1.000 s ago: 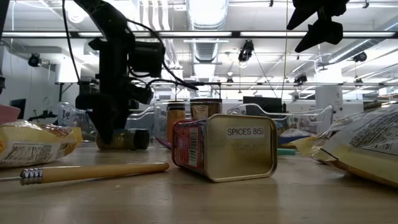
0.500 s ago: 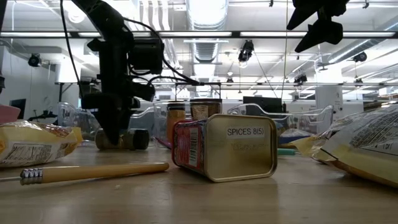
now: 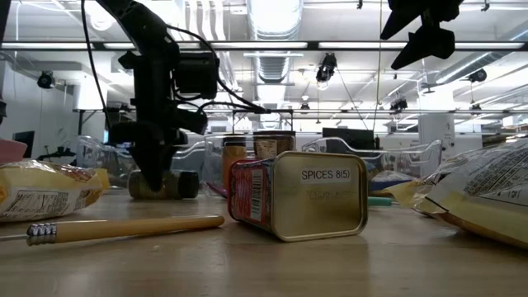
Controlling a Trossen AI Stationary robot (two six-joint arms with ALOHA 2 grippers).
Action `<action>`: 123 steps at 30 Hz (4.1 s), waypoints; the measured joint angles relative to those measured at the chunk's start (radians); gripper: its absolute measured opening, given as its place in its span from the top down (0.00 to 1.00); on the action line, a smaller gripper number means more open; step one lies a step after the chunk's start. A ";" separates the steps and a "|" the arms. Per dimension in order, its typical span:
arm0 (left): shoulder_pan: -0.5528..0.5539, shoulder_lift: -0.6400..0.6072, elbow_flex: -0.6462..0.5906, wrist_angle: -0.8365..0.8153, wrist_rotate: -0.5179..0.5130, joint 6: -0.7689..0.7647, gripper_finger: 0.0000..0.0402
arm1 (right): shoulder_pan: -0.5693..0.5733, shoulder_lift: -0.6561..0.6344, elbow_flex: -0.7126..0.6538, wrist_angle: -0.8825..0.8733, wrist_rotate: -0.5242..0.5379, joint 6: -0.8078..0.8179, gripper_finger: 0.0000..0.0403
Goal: Pick & Place Food Item
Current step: Put the black seasoning bottle into the middle transparent bin
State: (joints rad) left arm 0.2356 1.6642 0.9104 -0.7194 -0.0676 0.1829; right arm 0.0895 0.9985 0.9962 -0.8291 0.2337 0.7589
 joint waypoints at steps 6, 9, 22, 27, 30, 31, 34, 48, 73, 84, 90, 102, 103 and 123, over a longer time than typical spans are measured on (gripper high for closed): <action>-0.001 0.000 0.000 0.006 -0.003 0.003 0.48 | 0.000 0.000 0.000 0.000 0.000 -0.002 0.17; -0.002 0.000 0.000 0.014 -0.004 0.003 0.46 | 0.000 0.000 0.000 0.000 0.000 -0.002 0.17; -0.038 0.000 0.000 0.016 -0.007 -0.001 0.65 | 0.000 0.000 0.000 0.000 0.000 -0.002 0.17; -0.055 0.000 0.002 -0.001 -0.004 -0.008 0.67 | 0.000 0.000 0.000 0.000 0.000 -0.001 0.17; -0.058 0.001 0.013 -0.042 0.006 -0.033 0.67 | 0.000 0.000 0.000 0.000 0.000 0.000 0.17; -0.058 0.002 0.019 -0.057 0.011 -0.040 0.67 | 0.000 0.000 0.000 0.000 0.000 0.000 0.17; -0.058 -0.005 0.036 -0.101 0.019 -0.054 0.67 | 0.000 0.000 0.000 0.000 0.001 -0.002 0.17; -0.057 -0.169 0.162 -0.121 0.277 -0.156 0.67 | 0.000 -0.001 0.000 0.129 -0.033 -0.142 0.17; -0.058 -0.259 0.256 0.482 0.305 -0.539 0.67 | -0.054 0.204 0.121 0.526 0.045 -0.206 0.17; -0.060 -0.260 0.255 0.633 0.270 -0.551 0.67 | -0.059 0.343 0.341 0.522 0.189 -0.322 0.17; -0.061 -0.260 0.254 0.720 0.262 -0.550 0.67 | -0.060 0.378 0.372 0.540 0.189 -0.322 0.17; -0.063 -0.260 0.254 0.796 0.259 -0.546 0.67 | -0.067 0.373 0.350 0.685 0.218 -0.385 0.17; -0.063 -0.260 0.254 0.802 0.259 -0.546 0.67 | -0.067 0.376 0.350 0.687 0.218 -0.385 0.17; -0.066 -0.260 0.254 0.790 0.262 -0.515 0.67 | -0.081 0.372 0.353 0.662 0.066 -0.448 0.47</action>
State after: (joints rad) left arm 0.1696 1.4040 1.1641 0.0706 0.1939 -0.3325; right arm 0.0083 1.3708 1.3495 -0.1674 0.2998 0.3114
